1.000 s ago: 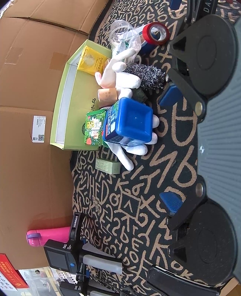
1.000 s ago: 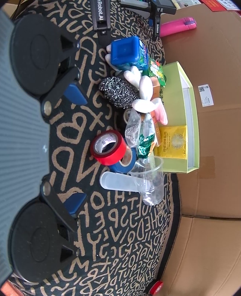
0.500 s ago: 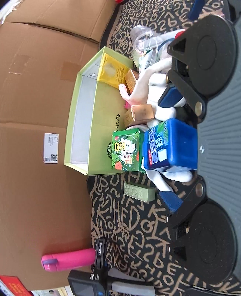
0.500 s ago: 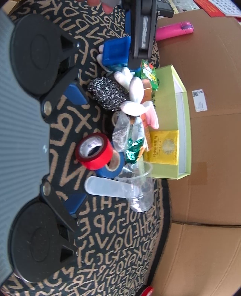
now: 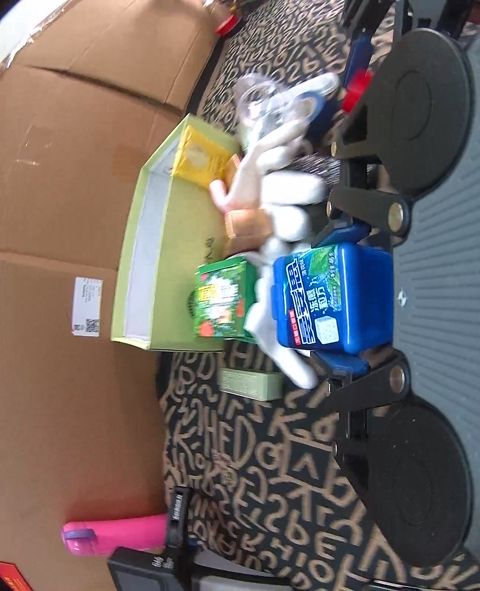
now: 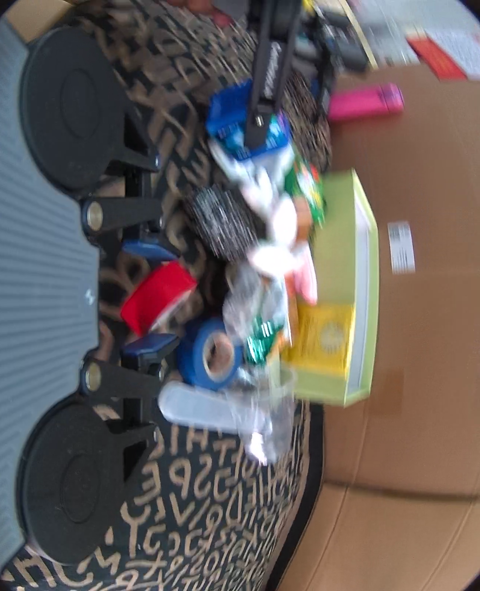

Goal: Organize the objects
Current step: 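Grasp the blue mint tin with left tool while right tool grasps red tape, then carry both items into the green box and open both tools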

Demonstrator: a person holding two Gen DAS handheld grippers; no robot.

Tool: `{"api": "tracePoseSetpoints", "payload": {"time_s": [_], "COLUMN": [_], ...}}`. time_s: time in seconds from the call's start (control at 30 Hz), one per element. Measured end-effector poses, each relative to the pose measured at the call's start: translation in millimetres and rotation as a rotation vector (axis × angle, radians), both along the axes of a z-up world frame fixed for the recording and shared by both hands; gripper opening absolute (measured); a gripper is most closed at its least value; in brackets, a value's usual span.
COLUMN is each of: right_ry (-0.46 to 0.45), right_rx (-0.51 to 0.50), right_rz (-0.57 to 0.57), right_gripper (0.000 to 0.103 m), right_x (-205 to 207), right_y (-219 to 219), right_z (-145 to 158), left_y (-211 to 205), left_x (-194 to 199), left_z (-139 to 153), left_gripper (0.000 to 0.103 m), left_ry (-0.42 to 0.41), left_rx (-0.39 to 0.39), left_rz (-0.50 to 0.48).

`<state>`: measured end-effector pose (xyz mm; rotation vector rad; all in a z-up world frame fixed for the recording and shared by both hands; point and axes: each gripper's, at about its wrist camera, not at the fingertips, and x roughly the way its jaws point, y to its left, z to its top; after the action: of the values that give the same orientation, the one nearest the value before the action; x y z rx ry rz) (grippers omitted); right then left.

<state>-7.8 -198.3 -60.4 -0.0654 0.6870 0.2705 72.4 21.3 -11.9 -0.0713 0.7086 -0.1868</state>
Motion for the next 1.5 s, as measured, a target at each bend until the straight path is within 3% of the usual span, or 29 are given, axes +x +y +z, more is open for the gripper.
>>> {"api": "tracePoseSetpoints", "payload": {"time_s": [0.13,0.2,0.33,0.37,0.47,0.57,0.73,0.93,1.1,1.23,1.4,1.5], "right_ry": [0.007,0.004,0.001,-0.006,-0.001,0.025,0.044,0.048,0.014,-0.061,-0.149,-0.179], "right_rx": [0.017,0.003,-0.015,-0.031,-0.084,-0.046,-0.037,-0.020,0.064,0.100,0.111,0.083], "right_rz": [0.047,0.049,0.058,0.056,0.036,0.020,0.029,0.053,0.118,0.153,0.175,0.161], "right_gripper": [0.043,0.051,0.073,0.074,0.074,0.070,0.047,0.046,0.046,0.046,0.046,0.046], "right_x": [-15,-16,-17,-16,-12,-9,-5,-7,-4,15,58,94], "right_y": [4,7,11,13,17,13,14,14,9,6,7,12], "right_z": [4,4,2,0,-5,-9,-13,-8,21,56,98,113], "left_y": [3,1,2,1,0,0,2,4,3,-3,-13,-18], "left_x": [-22,-27,-26,-24,-26,-24,-22,-26,-25,-15,17,50], "left_z": [-1,-5,-11,-11,-10,-15,-19,-13,14,49,90,104], "left_gripper": [0.060,0.067,0.068,0.068,0.068,0.068,0.063,0.061,0.061,0.061,0.061,0.061], "left_ry": [0.038,0.041,0.057,0.061,0.035,0.051,0.073,0.076,0.030,-0.063,-0.168,-0.176], "left_rx": [-0.006,0.011,0.019,0.009,0.016,0.032,0.009,-0.001,-0.043,-0.065,-0.073,-0.099], "left_rz": [-0.046,-0.036,-0.026,-0.025,-0.048,-0.043,-0.047,-0.069,-0.123,-0.144,-0.132,-0.117]}}
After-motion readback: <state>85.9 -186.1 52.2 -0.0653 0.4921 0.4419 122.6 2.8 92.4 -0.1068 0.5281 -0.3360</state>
